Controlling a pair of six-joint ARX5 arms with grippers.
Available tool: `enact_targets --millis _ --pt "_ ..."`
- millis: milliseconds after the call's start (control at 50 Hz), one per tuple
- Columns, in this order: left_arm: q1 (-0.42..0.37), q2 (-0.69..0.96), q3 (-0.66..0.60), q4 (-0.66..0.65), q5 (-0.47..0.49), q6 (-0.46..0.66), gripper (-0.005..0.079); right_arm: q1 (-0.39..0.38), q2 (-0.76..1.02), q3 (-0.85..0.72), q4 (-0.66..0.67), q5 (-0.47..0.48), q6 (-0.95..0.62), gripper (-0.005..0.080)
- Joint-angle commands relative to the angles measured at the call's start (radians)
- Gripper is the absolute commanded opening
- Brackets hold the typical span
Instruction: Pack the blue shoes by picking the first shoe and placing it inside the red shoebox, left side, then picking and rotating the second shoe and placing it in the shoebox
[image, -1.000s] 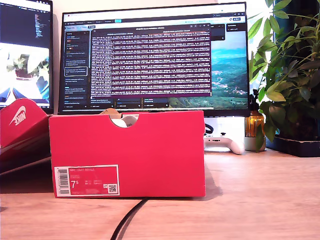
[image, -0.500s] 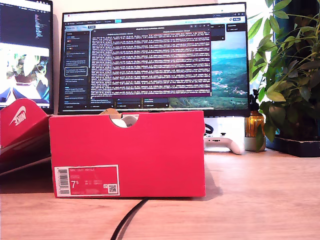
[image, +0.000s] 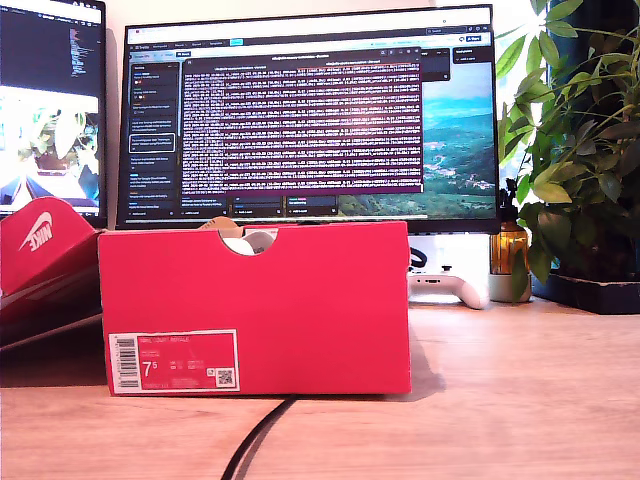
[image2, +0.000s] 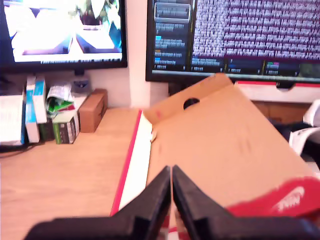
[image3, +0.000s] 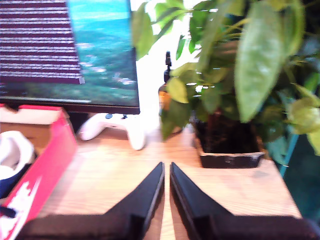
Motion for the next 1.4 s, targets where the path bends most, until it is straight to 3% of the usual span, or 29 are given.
enact_targets --millis 0,360,880,1380 --pt "0.001 -0.009 -0.016 -0.039 0.005 0.011 -0.0020 0.011 0.002 -0.024 0.009 -0.006 0.002 -0.0011" --pt "-0.002 -0.009 -0.019 -0.231 0.011 -0.009 -0.0020 0.026 -0.034 -0.024 -0.071 -0.006 0.003 -0.0011" --pt "-0.002 -0.009 -0.019 -0.228 0.011 -0.009 -0.0020 0.026 -0.145 -0.029 -0.077 -0.051 -0.029 -0.0011" --pt "-0.002 -0.009 -0.019 -0.228 0.010 -0.009 -0.0020 0.030 -0.379 -0.232 -0.026 -0.048 -0.025 -0.0011"
